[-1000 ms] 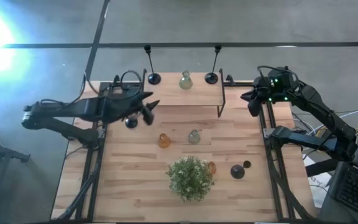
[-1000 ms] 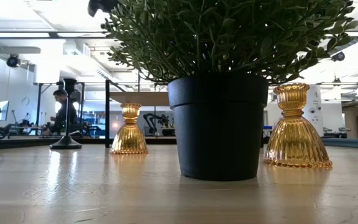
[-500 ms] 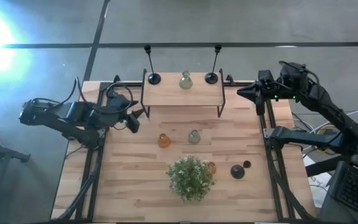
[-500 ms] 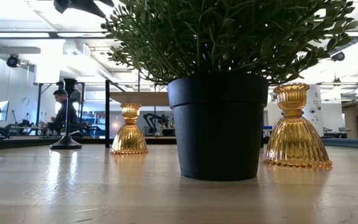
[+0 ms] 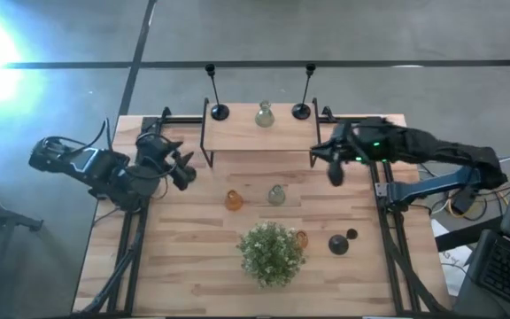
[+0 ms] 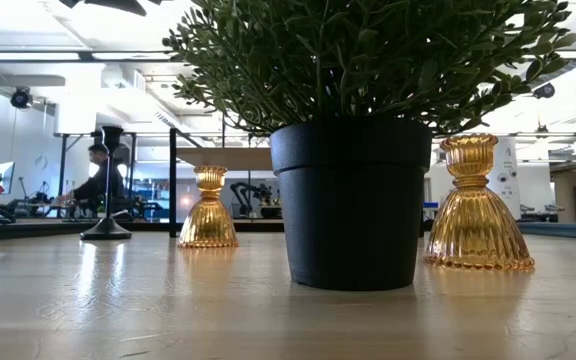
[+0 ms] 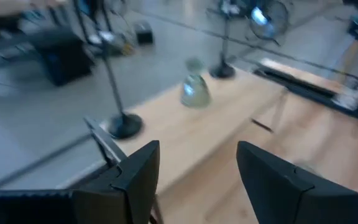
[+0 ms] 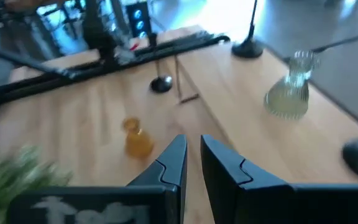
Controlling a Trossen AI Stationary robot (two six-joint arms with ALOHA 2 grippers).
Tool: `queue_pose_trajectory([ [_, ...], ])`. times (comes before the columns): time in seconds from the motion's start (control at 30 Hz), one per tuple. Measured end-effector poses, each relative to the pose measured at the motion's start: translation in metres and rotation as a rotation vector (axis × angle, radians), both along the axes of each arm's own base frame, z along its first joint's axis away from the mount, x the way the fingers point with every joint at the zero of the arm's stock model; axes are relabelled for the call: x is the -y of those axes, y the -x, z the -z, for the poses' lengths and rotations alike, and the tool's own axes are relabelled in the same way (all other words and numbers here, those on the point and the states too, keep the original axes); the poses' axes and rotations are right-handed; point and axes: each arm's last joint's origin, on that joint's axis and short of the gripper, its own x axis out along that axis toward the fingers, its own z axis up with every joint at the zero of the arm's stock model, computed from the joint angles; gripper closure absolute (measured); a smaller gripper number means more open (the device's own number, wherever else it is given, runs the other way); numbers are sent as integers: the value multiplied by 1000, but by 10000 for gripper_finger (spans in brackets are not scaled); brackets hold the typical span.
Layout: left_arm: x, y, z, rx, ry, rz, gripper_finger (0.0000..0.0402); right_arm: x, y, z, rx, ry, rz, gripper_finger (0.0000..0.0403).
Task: Pick & Place candle stick holders
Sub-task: Put the left green glass candle holder on the shelf
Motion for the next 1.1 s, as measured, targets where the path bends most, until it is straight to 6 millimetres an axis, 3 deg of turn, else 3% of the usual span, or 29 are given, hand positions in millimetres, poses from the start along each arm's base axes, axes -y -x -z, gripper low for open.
queue_pose_trajectory([
  [0.17, -1, 0, 3, 11, -47, -66, 183, 17, -37, 22, 25, 66, 36, 365],
  [0.37, -1, 0, 5, 12, -58, -81, 183, 58, -60, 40, 61, 74, 110, 384],
  [0.57, -2, 1, 5, 17, -86, -109, 183, 94, -79, 62, 13, 40, 142, 394],
  [0.83, -3, 1, 4, 28, -121, -152, 183, 123, -102, 79, -7, 69, 204, 394],
  [1.1, -3, 1, 4, 27, -133, -161, 183, 139, -111, 86, -32, 87, 279, 394],
])
